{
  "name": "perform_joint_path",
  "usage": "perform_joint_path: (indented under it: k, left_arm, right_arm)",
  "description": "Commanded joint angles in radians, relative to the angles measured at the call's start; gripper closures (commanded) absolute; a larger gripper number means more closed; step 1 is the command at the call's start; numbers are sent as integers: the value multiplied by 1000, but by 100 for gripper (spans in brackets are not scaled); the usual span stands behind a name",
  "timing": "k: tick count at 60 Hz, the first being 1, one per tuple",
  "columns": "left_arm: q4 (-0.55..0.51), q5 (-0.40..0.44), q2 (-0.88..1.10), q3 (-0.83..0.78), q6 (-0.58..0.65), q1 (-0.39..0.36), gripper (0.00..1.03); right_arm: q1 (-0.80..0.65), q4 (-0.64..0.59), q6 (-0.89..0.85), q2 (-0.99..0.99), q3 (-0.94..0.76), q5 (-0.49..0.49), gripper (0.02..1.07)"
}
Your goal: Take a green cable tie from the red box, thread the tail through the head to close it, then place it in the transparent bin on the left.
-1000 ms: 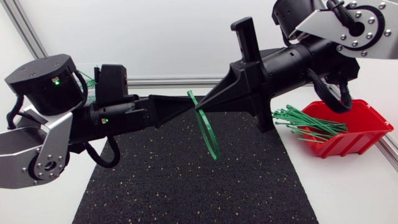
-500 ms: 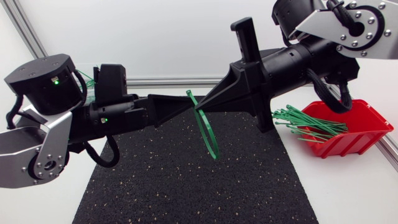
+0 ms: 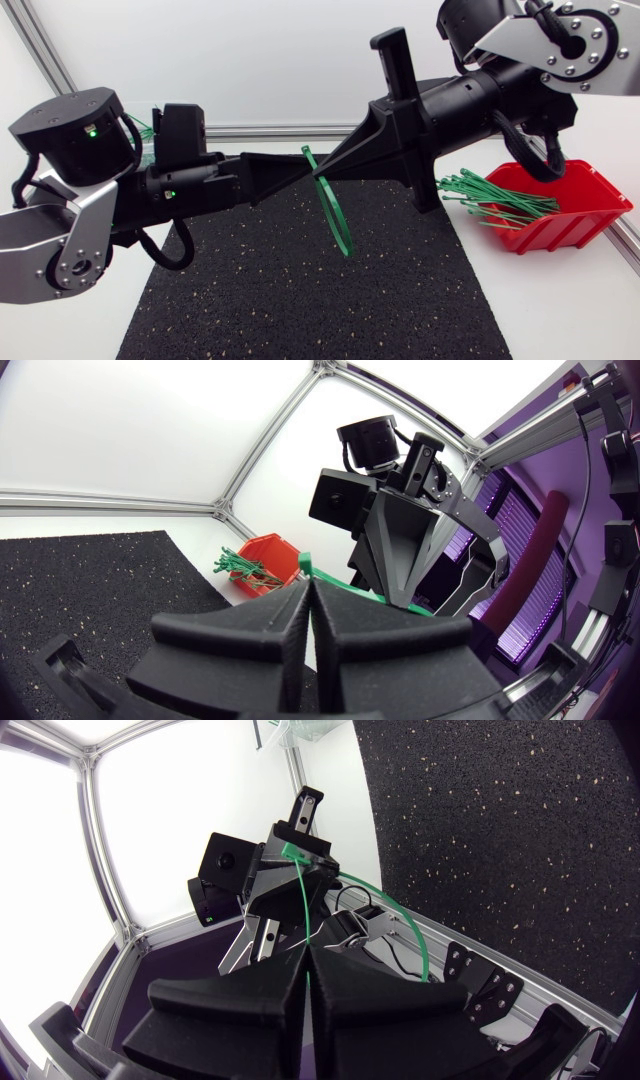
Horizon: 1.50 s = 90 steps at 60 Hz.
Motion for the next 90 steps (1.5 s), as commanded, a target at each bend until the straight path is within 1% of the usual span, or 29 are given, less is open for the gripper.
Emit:
perform_joint_path:
  k: [1, 14, 19, 29, 38, 42, 46, 48, 54, 58, 63, 73, 75, 78, 79, 85, 90]
  left_arm:
    - [12, 8, -15, -14, 8, -9, 100]
    - [12, -6, -3, -17, 43, -11, 100]
    - [12, -26, 5, -17, 65, -20, 100]
    - [12, -29, 12, -17, 71, -15, 100]
    - [12, -27, 6, -20, 71, -6, 100]
    - [12, -27, 3, -22, 71, -3, 100]
    - [13, -27, 0, -25, 71, 0, 100]
    - [13, -27, 0, -26, 71, 0, 100]
    - [13, -27, -1, -28, 73, 0, 100]
    - [13, -27, -1, -28, 74, 0, 100]
    - [13, -27, -4, -28, 74, 0, 100]
    - [13, -27, -6, -28, 79, -1, 100]
    - [13, -27, -6, -28, 80, 0, 100]
    - [13, -27, -6, -28, 80, 0, 100]
    - [13, -27, -6, -28, 80, 0, 100]
    - [13, -26, -6, -29, 80, 0, 100]
    - [13, -26, -6, -29, 82, -3, 100]
  right_arm:
    - [6, 10, 31, -5, -20, 5, 101]
    - [15, -2, 36, -30, -3, 7, 101]
    - [32, 39, 37, -23, 12, 7, 101]
    - [63, 47, 33, -13, 20, 13, 101]
    - [52, 12, 40, -17, 9, 11, 101]
    - [47, 2, 51, -28, 12, 51, 101]
    - [44, -4, 48, -34, 15, 56, 101]
    - [41, -7, 49, -43, 15, 80, 101]
    - [28, -2, 52, -65, 9, 106, 101]
    - [23, -1, 83, -82, 6, 160, 101]
    - [20, -18, 95, -79, 2, 162, 101]
    - [29, -8, 91, -79, 12, 189, 102]
    - [31, -41, 89, -74, 20, 197, 102]
    - [32, -97, 65, -76, 43, 246, 101]
    - [34, -105, 54, -76, 49, 248, 101]
    - [54, -165, 49, -43, 86, 237, 101]
    - [64, -235, 10, 0, 112, 209, 101]
